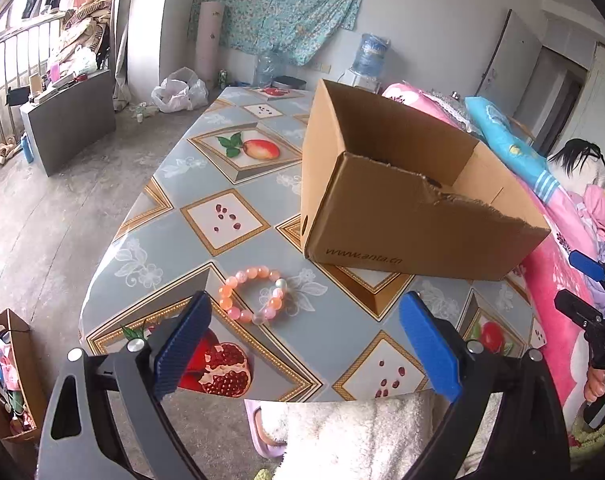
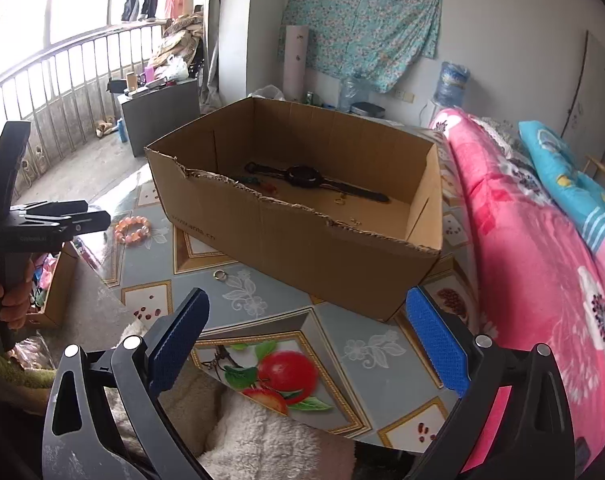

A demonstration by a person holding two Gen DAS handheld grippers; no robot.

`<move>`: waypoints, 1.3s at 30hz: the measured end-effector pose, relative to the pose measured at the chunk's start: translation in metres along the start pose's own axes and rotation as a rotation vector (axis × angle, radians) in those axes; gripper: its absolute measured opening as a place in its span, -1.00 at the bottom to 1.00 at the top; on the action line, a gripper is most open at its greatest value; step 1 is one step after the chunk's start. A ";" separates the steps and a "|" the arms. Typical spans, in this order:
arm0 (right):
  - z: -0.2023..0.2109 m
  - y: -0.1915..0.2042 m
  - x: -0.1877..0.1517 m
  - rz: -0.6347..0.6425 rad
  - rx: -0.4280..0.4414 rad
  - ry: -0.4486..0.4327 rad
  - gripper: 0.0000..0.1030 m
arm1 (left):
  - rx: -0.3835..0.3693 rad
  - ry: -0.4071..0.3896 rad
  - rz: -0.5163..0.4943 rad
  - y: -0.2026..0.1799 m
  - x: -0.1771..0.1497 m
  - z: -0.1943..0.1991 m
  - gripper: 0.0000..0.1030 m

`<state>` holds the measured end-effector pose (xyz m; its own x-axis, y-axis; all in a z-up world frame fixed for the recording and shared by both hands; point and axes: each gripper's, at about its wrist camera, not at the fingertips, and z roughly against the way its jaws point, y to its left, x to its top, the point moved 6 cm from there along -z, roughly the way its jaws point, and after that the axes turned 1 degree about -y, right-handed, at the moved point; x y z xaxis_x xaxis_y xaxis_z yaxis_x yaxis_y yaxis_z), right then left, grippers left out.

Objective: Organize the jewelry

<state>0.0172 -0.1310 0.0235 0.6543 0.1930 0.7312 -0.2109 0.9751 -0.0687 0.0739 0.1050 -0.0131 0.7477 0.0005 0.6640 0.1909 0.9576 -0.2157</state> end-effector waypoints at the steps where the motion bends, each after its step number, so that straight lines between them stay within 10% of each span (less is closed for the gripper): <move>1: -0.002 0.003 -0.001 -0.012 0.018 0.003 0.84 | 0.000 0.003 -0.004 0.000 0.000 -0.003 0.80; 27: -0.048 0.019 -0.005 -0.221 0.268 0.127 0.57 | -0.084 0.256 -0.063 -0.037 -0.007 -0.082 0.66; 39: -0.055 0.021 -0.002 -0.231 0.284 0.157 0.57 | 0.032 0.280 -0.155 -0.053 -0.015 -0.088 0.69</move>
<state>0.0516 -0.1049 -0.0168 0.8062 0.0083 0.5915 -0.2238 0.9299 0.2919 0.1084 0.0287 -0.0753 0.8581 -0.2217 0.4632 0.3000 0.9485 -0.1018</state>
